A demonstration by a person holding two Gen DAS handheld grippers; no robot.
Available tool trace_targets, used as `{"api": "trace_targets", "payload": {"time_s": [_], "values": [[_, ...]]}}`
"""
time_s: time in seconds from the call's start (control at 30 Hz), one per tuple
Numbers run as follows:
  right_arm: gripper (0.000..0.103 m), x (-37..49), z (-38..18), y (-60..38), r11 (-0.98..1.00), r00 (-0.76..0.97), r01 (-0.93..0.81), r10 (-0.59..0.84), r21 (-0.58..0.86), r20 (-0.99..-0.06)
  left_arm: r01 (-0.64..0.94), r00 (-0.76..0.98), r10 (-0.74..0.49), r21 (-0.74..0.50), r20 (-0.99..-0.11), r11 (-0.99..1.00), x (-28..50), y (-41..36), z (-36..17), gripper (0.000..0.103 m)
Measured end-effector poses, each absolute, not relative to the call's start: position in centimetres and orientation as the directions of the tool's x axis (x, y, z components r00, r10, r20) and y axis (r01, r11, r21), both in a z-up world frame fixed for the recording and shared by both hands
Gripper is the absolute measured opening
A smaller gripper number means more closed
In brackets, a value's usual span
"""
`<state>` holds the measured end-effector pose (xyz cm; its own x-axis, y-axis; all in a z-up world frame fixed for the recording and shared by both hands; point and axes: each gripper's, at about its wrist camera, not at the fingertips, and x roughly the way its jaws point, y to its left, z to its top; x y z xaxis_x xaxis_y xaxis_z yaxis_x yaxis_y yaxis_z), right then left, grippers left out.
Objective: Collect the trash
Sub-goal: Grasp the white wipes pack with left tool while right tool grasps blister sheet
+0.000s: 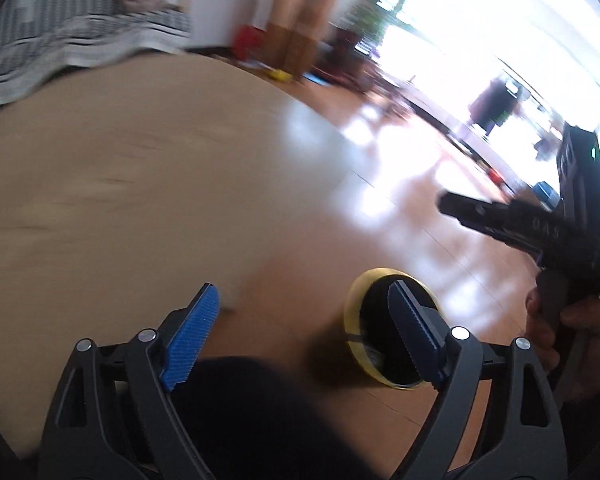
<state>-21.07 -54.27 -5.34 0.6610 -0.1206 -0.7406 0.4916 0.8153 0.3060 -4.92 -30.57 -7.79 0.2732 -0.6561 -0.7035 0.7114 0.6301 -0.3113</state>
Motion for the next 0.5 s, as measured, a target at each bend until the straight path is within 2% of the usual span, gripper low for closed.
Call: {"api": "trace_targets", "payload": {"time_s": [0.13,0.3,0.5], "values": [[0.074,-13.8,-4.6,-48.5,0.890,0.680,0.340,-0.008,0.305,-0.733,0.572,0.422,-0.566,-0.276,-0.709,0.772,-0.2,-21.0,-6.7,0.087],[0.074,-4.3,-5.2,-39.3,0.944,0.650,0.113,0.165,0.310,-0.742,0.352,0.539,-0.392,-0.223,-0.745,0.909,4.7,-8.9,-6.7,0.087],[0.074,4.7,-6.9,-28.2,0.942,0.559,-0.146,0.330,0.302,-0.761,0.212,0.594,-0.261,-0.164,-0.761,0.963,7.9,-1.2,-6.3,0.088]]}}
